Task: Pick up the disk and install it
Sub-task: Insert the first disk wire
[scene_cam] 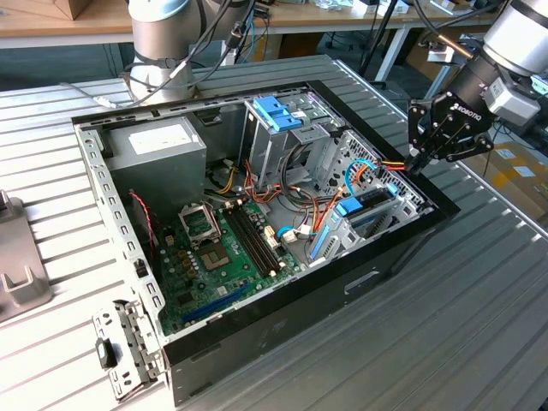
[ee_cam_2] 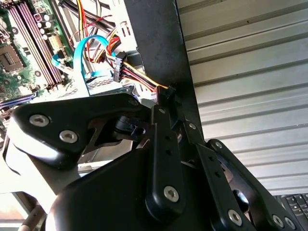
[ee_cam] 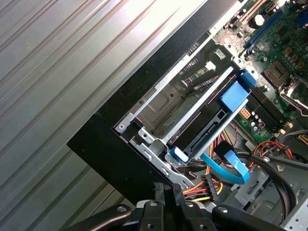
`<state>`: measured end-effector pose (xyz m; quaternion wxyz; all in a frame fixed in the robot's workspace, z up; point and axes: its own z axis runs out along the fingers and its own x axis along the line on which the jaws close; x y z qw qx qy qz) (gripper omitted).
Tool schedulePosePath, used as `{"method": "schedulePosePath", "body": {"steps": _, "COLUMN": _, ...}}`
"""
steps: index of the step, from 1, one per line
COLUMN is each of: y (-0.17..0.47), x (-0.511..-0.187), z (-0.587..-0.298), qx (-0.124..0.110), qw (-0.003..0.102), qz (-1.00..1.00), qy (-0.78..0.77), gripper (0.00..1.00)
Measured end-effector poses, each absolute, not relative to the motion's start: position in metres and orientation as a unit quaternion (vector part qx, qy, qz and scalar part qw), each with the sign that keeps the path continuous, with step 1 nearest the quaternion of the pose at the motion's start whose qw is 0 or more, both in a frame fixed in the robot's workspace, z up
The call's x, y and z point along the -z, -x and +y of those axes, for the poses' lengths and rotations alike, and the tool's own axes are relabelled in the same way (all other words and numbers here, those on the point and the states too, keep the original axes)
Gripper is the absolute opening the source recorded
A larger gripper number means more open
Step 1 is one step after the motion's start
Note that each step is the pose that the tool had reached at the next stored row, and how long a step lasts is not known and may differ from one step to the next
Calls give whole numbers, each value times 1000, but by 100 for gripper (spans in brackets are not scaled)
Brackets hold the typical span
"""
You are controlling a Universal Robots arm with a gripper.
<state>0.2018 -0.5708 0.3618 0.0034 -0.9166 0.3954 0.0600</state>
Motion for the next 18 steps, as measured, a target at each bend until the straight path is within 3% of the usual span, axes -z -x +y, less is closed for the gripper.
{"method": "schedulePosePath", "body": {"steps": 18, "y": -187, "x": -365, "z": -571, "qx": -60, "qw": 3, "qz": 395, "qy": 917, "gripper": 17}}
